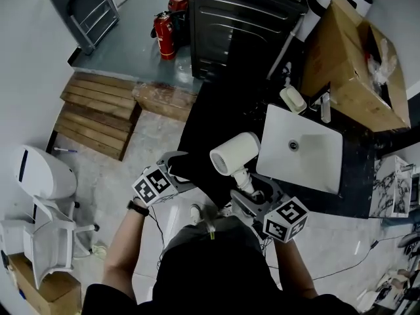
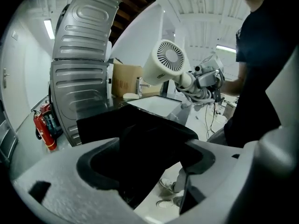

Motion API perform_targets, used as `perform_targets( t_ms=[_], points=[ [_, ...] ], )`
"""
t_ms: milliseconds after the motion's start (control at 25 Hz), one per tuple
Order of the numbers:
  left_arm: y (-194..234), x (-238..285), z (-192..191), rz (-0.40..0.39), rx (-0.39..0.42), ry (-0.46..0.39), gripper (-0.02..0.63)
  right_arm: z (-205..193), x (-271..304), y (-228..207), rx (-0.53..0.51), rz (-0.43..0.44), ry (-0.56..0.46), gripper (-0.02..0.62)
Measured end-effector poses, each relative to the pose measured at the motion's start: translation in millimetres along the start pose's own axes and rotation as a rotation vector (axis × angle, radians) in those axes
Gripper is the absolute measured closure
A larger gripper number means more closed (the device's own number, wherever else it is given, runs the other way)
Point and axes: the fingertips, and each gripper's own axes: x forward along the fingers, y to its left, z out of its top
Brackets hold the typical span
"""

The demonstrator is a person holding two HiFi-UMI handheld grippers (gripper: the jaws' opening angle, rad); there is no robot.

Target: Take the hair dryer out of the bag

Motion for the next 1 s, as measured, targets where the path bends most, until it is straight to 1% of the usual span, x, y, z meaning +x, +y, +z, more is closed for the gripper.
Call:
perform_targets(
  t_ms=[120,200,280,320,440,520,880,920,1000],
  points=[
    [-10,-6,0,-0.038,-0.005,0.02,0.238,6,-1,-7,-0.001,0.004,-0.003,0.337],
    [-18,-10,-5,-0.061,0.003,0.05,0.236,10,-1,-12,0.0,0.006,-0.006,0.337],
    [-24,-13,-12,-0.062,0.012,0.076,0.235,12,0,-16,0.004,0.007,-0.01,0.337],
    [-24,-14,-14,-0.05,0.004,0.069,0.233,13,0,-18,0.005,0.008,-0.012,0.337],
    [-12,-11,-10,0.009,-0.068,-0.001,0.225,16,1,-25,0.01,0.01,-0.014,0.337],
    [1,-3,-8,0.048,-0.086,-0.012,0.225,18,1,-29,0.016,0.01,-0.016,0.337],
    [60,50,6,0.157,-0.043,0.059,0.225,32,-3,-53,0.037,-0.02,-0.04,0.337],
    [69,54,11,0.182,-0.042,0.053,0.225,33,-4,-57,0.041,-0.026,-0.042,0.337],
    [90,58,27,0.249,-0.044,0.01,0.225,35,-6,-65,0.047,-0.038,-0.045,0.336]
  ],
)
